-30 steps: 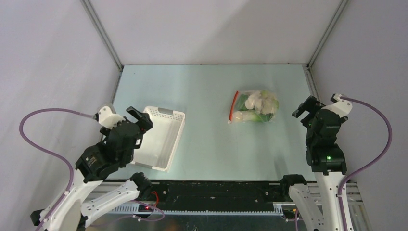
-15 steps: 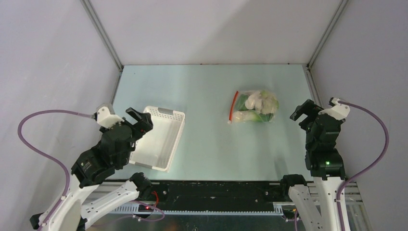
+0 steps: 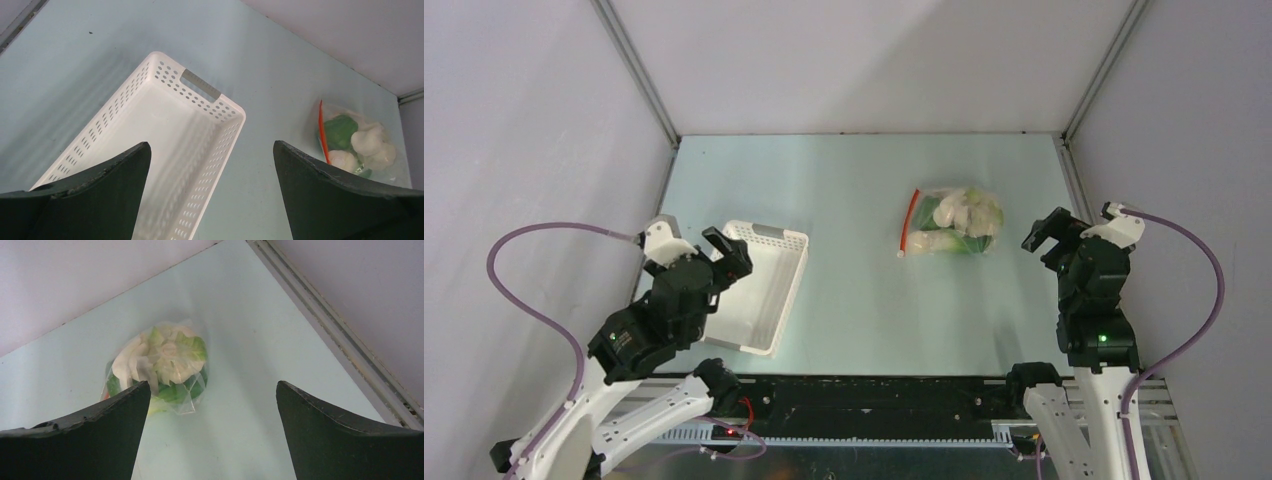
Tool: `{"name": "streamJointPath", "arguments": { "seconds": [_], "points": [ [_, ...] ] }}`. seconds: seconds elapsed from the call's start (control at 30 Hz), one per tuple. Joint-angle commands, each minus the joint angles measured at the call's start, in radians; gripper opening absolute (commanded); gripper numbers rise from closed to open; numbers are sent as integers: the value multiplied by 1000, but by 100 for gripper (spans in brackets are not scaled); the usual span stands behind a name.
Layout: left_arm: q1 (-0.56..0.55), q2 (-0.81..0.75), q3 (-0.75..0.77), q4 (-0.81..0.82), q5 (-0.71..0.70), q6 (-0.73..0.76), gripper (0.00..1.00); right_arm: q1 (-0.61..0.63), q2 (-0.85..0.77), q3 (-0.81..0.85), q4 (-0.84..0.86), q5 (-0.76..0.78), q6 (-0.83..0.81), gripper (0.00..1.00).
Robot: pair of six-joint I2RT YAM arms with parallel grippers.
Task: Place the food in the zip-top bag and seal the zipper
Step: Reset both arms
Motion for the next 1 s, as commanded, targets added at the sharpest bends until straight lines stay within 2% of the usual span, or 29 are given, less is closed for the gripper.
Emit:
{"name": "streamJointPath", "arguments": {
  "seconds": [0.0, 0.53, 0.97],
  "points": [
    [6, -1, -37, 37, -44, 16, 98, -5, -12, -4, 55, -9, -18, 100],
    [6, -27, -126, 132, -93, 44, 98, -5, -6, -3, 55, -2, -24, 100],
    [6, -26, -124, 164, -116, 49, 98, -5, -24, -3, 54, 4, -25, 100]
  ]
}}
